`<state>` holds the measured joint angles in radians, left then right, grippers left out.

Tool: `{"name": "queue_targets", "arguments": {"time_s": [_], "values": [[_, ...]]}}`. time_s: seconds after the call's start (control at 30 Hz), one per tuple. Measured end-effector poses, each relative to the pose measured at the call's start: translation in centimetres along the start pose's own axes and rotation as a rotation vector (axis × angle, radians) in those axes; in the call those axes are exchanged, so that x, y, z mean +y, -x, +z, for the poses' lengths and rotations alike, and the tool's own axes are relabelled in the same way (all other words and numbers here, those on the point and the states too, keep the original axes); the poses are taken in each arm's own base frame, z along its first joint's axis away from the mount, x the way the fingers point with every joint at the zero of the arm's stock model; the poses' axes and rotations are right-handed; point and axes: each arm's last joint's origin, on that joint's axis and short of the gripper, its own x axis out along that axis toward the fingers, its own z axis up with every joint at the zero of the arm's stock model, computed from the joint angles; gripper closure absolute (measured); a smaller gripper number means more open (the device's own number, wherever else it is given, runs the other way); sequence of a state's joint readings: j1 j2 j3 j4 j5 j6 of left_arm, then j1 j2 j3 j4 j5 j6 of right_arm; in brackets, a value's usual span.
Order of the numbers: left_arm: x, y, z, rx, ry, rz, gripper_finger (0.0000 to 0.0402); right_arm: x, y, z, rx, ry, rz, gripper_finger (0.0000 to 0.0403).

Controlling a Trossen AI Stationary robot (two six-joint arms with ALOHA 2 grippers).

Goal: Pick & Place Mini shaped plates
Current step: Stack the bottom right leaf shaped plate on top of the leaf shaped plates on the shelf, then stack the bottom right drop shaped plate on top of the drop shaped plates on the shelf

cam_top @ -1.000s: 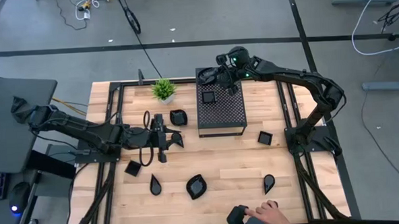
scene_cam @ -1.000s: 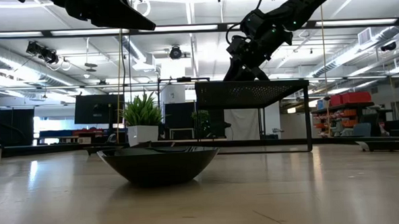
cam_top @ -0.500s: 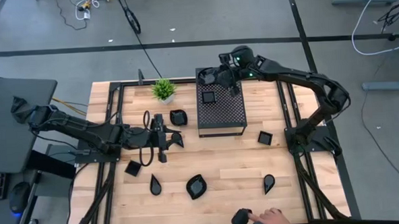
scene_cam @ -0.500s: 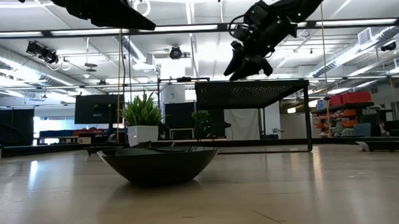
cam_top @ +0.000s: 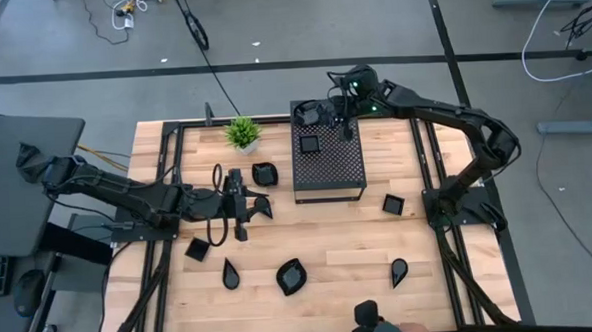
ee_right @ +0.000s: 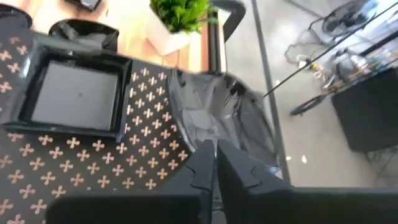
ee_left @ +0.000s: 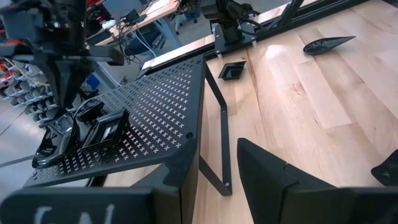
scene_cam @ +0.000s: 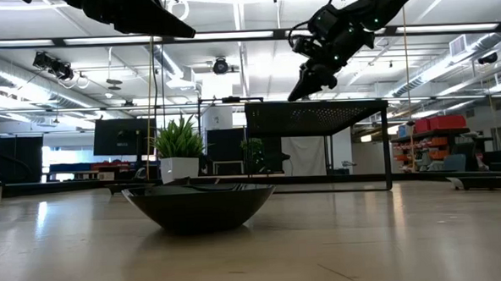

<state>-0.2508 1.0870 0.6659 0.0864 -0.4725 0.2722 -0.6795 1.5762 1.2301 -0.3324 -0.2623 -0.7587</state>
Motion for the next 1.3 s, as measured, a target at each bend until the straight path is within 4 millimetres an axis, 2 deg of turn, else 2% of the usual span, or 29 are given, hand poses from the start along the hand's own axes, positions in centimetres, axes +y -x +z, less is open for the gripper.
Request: {"name": "queue_targets", "arguments": {"time_s": [0.2,0.53,0.8,0.97,1.17,1.3], "values": [[0.0,0.0,0.0,0.0,0.0,0.0,0.0284,0.1,-1.2,-0.7,0.048,-0.027,-0.003,0.0399],[-0.1,0.0,0.3,-0.033,0.012,-0.037,0.0284,0.0,-1.3,-0.9,0.078,-0.058,-0.019,0.04],[-0.1,0.0,0.3,-0.038,0.038,-0.04,0.0284,0.1,-2.3,-1.5,0.095,-0.085,-0.005,0.0399],[-0.4,0.2,0.6,-0.059,0.041,-0.049,0.0284,-0.2,-2.3,-1.2,0.063,-0.092,-0.033,0.0399],[-0.9,0.5,0.8,-0.074,0.051,-0.071,0.0284,-0.1,-0.2,0.6,0.006,-0.098,-0.087,0.0399],[-1.1,0.6,0.9,-0.075,0.093,-0.079,0.0284,1.6,2.6,3.5,-0.065,-0.213,-0.115,0.0399]]}}
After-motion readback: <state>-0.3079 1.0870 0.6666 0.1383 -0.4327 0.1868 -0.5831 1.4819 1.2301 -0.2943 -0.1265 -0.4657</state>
